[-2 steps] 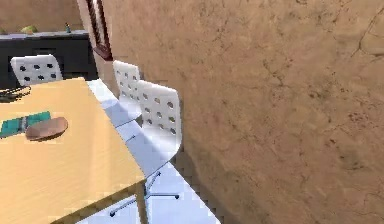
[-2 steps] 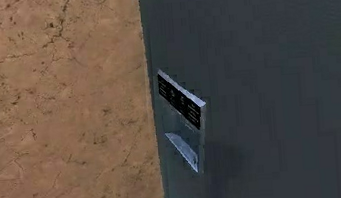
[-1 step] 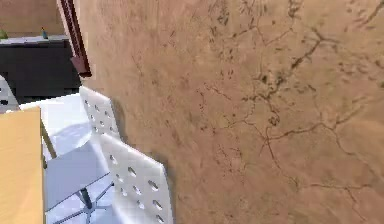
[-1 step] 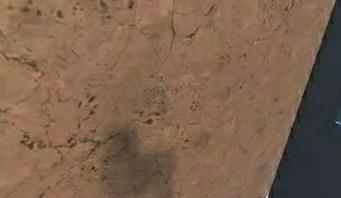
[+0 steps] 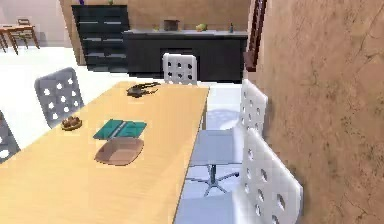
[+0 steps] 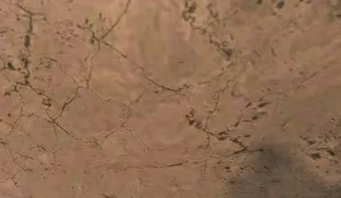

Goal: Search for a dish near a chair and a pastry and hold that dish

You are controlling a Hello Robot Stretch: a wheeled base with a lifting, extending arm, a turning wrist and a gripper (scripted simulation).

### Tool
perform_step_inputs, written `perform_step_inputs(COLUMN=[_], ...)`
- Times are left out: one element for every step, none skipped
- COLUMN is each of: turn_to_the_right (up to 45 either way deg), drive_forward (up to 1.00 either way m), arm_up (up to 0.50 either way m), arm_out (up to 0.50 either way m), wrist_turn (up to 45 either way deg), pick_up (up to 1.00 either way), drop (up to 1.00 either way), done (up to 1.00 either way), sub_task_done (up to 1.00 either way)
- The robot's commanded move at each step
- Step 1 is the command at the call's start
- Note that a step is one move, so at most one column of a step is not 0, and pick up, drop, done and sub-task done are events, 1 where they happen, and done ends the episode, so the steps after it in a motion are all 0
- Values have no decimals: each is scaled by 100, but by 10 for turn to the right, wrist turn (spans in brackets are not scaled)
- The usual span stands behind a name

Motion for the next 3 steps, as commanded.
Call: perform_step_inputs(turn_to_the_right=[-450, -450, -210], drive_forward=[0, 0, 0], arm_up=[0, 0, 0], arm_out=[0, 0, 0], wrist_turn=[0, 0, 0], pick_up=[0, 0, 0], drop=[0, 0, 0], done=[0, 0, 0], sub_task_done=[0, 0, 0])
